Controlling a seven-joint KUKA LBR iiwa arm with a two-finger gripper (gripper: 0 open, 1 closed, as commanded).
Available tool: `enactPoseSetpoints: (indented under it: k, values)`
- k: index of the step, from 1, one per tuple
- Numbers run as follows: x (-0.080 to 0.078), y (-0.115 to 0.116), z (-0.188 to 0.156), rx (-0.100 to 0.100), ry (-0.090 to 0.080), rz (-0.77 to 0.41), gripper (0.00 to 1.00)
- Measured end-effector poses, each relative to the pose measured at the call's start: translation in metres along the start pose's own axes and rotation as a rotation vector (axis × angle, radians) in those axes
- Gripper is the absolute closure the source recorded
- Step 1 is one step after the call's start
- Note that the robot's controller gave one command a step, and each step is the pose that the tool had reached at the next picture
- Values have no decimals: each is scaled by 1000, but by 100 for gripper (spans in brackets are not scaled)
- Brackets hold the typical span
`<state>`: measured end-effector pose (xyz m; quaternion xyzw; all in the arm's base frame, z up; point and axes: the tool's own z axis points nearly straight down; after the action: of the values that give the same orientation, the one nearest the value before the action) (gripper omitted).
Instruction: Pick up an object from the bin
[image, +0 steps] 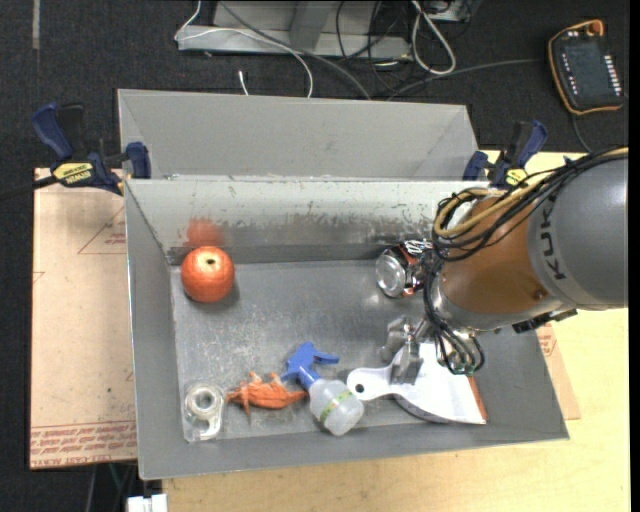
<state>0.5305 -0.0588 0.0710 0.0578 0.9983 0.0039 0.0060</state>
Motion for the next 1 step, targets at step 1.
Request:
enactPoseSetpoints:
  k: [1]
  values:
    - [0, 0, 0, 0, 0, 0, 100]
